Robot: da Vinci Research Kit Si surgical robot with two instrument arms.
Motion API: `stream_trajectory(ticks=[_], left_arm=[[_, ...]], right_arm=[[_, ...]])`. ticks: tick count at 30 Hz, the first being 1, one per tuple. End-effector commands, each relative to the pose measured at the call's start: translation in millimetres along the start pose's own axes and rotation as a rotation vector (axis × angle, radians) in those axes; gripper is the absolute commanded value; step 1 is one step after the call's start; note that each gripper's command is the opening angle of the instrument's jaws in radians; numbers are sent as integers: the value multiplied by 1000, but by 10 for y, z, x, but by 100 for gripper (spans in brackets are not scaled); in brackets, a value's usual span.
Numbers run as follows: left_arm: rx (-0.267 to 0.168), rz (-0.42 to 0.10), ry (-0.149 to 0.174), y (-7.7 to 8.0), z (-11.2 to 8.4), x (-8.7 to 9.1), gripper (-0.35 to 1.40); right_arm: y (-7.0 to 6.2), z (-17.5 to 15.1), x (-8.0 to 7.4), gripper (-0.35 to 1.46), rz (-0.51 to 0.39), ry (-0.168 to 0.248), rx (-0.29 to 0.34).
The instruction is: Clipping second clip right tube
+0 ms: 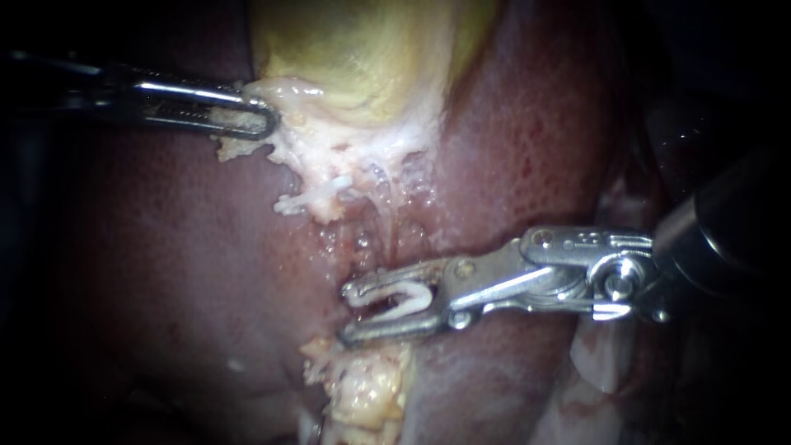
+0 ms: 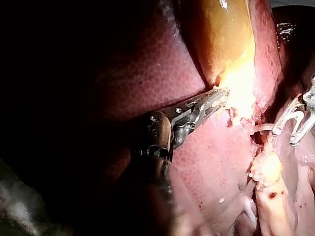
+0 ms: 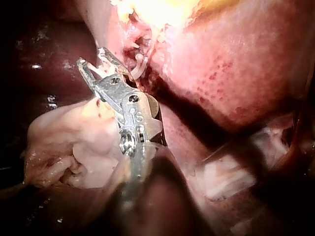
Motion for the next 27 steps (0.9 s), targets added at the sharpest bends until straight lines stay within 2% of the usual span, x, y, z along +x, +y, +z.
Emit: stream_trajectory(ticks=[1,5,14,19,27], left_arm=[[0,0,0,0,0,0,-35],[0,0,1,0,0,0,-35],[1,0,1,0,0,-1,-35],[1,0,1,0,0,-1,-35],[1,1,1,0,0,-1,-35]], right_arm=[[0,0,0,23,0,0,1],[1,1,-3,38,-2,-1,0],[10,-10,-14,48,-5,2,-23],[22,-31,-25,48,-11,8,-42],[49,-57,-38,48,39,15,-55]])
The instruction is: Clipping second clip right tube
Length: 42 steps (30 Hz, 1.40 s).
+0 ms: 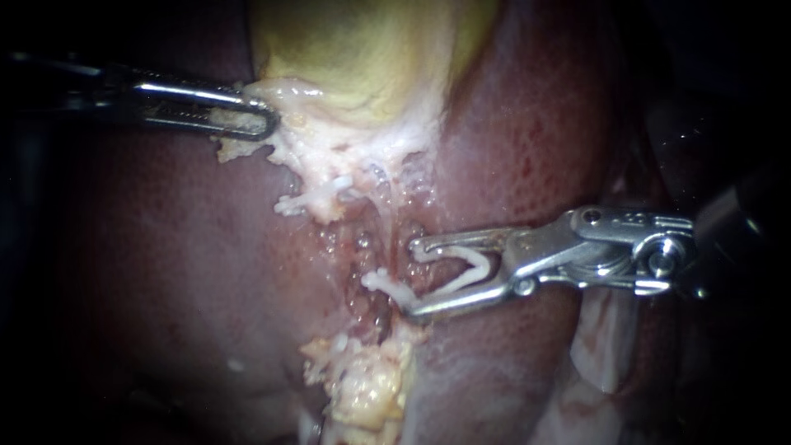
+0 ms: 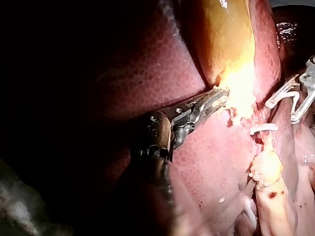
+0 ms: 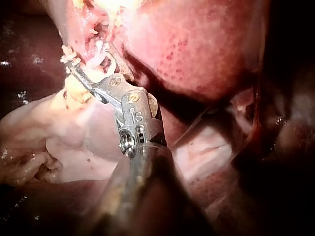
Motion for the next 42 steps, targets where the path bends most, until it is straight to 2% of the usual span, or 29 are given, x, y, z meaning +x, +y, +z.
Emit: stream_trajectory(ticks=[1,10,20,28,34,37,42], left_arm=[[0,0,0,0,0,0,-35],[0,0,0,1,0,0,-35],[0,0,0,1,0,0,-35],[1,0,0,1,0,0,-35],[1,0,0,1,1,0,-35],[1,0,0,1,1,1,-35],[1,0,0,2,1,0,-35]], right_arm=[[4,-1,-2,48,10,-2,0],[25,16,-27,48,54,-3,-14],[38,46,-39,48,109,4,-22],[43,68,-50,49,142,21,-5],[44,79,-50,49,165,65,23],[43,80,-49,49,171,86,41],[37,80,-48,49,182,86,60]])
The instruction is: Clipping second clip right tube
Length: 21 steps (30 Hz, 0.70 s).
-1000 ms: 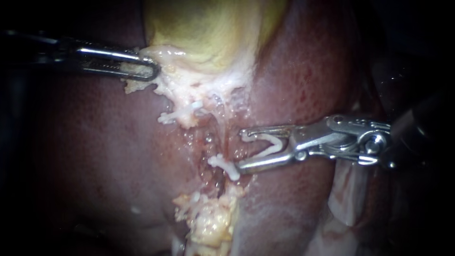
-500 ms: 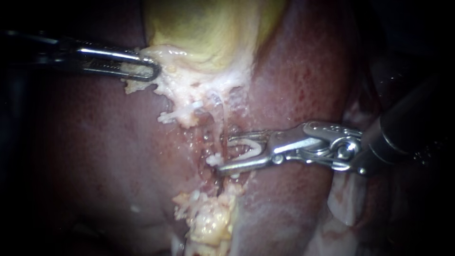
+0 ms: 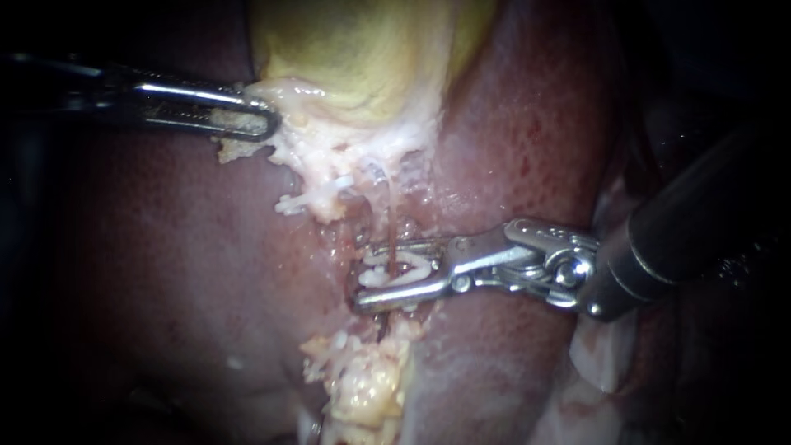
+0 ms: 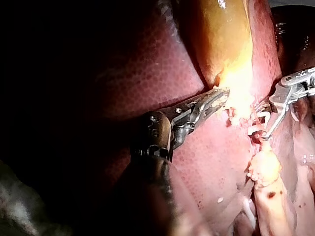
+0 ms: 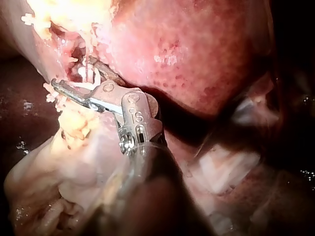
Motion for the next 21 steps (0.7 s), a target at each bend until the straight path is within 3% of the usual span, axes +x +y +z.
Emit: stream_trajectory(ticks=[1,6,13,21], left_arm=[[0,0,0,0,0,0,-35],[0,0,0,0,0,0,-35],[0,0,0,0,0,0,-35],[0,0,0,0,0,0,-35]], right_arm=[[-3,0,1,49,5,1,4],[-21,-1,4,48,14,-12,32],[-51,-2,22,45,22,-10,74],[-63,-1,27,38,22,-16,91]])
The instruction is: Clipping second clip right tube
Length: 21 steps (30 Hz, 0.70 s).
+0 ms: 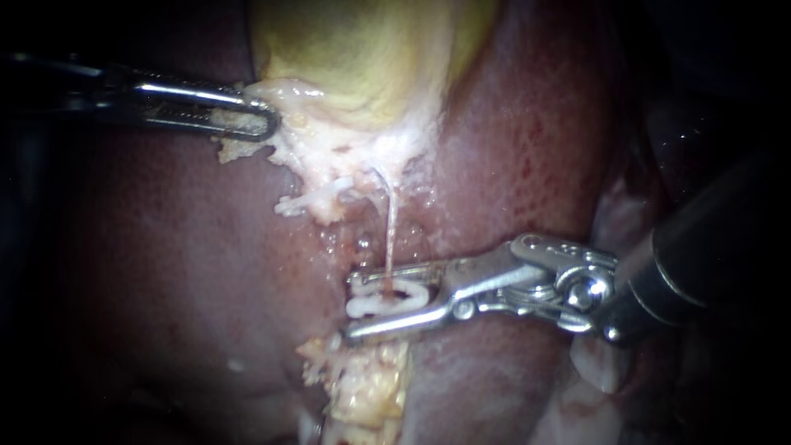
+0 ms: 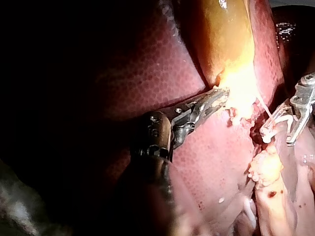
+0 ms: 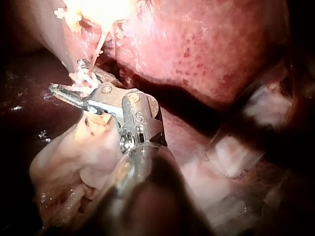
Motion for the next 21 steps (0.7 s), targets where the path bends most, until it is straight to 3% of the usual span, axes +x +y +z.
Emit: stream_trajectory(ticks=[1,9,14,17,21], left_arm=[[-1,0,0,0,0,0,-35],[0,0,0,0,0,0,-35],[0,0,0,0,0,0,-35],[0,0,0,0,0,0,-35],[0,0,0,0,0,0,-35]], right_arm=[[0,0,0,35,0,-1,0],[0,-2,-1,13,0,-1,0],[0,-3,-2,-10,-1,-2,1],[0,-4,-3,-35,10,-3,2],[0,-6,-4,-35,10,-3,2]])
